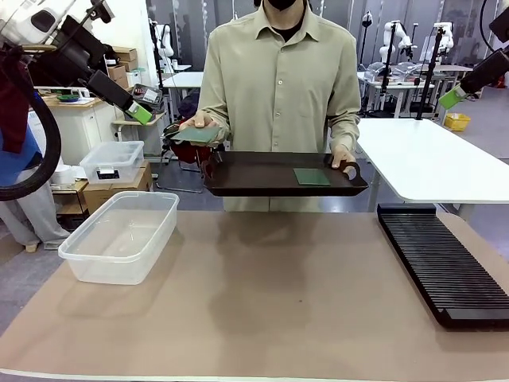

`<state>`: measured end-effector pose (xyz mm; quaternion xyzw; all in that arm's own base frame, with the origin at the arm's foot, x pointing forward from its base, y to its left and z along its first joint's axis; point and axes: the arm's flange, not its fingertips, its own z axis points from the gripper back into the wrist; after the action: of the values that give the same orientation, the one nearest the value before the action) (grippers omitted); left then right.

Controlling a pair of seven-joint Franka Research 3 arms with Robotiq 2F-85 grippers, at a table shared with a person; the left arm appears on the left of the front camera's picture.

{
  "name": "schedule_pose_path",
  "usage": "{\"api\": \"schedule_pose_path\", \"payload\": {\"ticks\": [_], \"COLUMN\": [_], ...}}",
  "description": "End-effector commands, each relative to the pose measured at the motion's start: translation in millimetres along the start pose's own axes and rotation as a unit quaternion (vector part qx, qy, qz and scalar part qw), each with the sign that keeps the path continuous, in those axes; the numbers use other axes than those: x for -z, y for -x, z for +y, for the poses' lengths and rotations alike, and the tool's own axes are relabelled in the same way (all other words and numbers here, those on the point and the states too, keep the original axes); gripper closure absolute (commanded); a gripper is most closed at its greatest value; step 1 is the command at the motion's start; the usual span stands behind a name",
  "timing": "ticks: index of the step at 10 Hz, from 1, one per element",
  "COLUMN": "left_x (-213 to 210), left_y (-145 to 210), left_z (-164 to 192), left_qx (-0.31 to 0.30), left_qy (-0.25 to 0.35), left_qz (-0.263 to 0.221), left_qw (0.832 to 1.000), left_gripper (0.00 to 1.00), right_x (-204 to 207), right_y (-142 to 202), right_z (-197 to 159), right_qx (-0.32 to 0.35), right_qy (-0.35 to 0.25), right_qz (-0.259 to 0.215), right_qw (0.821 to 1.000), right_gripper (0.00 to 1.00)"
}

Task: Sort PCBs into racks and boxes based on the side picked up.
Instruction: Pick up the Blank PCB handed by the Human.

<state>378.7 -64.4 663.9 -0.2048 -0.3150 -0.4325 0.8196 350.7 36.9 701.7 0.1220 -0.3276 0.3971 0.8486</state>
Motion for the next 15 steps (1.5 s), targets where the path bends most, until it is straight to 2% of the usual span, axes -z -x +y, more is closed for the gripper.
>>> {"api": "schedule_pose_path", "payload": {"ticks": [1, 2, 4, 5, 6, 8, 9, 10, 11, 12, 13, 15], "left_x": [0, 0, 11, 7, 16, 24, 34, 48, 58, 65, 50, 50], "left_y": [1, 0, -1, 5, 4, 16, 22, 27, 32, 33, 31, 31], "left_z": [1, 0, 20, 31, 39, 64, 74, 80, 86, 87, 83, 83], "left_qx": [-0.001, 0.0, -0.132, -0.19, -0.239, -0.302, -0.333, -0.357, -0.365, -0.338, -0.355, -0.355], "left_qy": [0.003, 0.0, 0.008, 0.037, 0.049, 0.112, 0.151, 0.153, 0.152, 0.129, 0.148, 0.148], "left_qz": [0.0, 0.0, 0.005, 0.008, -0.009, -0.053, -0.076, -0.072, -0.056, -0.037, -0.065, -0.065], "left_qw": [1.0, 1.0, 0.991, 0.981, 0.97, 0.945, 0.927, 0.919, 0.917, 0.932, 0.921, 0.921], "left_gripper": [0.0, 0.0, 0.0, 0.0, 0.0, 0.0, 0.0, 0.0, 0.0, 0.0, 0.0, 0.0], "right_x": [0, 0, 0, 0, 0, 0, 0, 0, 0, 0, 0, 0], "right_y": [1, 1, 1, 1, 1, 1, 1, 1, 1, 1, 1, 1], "right_z": [2, 2, 2, 2, 2, 2, 2, 2, 2, 2, 2, 2], "right_qx": [-0.003, -0.003, -0.003, -0.003, -0.003, -0.003, -0.003, -0.003, -0.003, -0.003, -0.003, -0.003], "right_qy": [0.0, 0.0, 0.0, 0.0, 0.0, 0.0, 0.0, 0.0, 0.0, 0.0, 0.0, 0.0], "right_qz": [0.003, 0.003, 0.003, 0.003, 0.003, 0.003, 0.003, 0.003, 0.003, 0.003, 0.003, 0.003], "right_qw": [1.0, 1.0, 1.0, 1.0, 1.0, 1.0, 1.0, 1.0, 1.0, 1.0, 1.0, 1.0], "right_gripper": [0.0, 0.0, 0.0, 0.0, 0.0, 0.0, 0.0, 0.0, 0.0, 0.0, 0.0, 0.0]}}
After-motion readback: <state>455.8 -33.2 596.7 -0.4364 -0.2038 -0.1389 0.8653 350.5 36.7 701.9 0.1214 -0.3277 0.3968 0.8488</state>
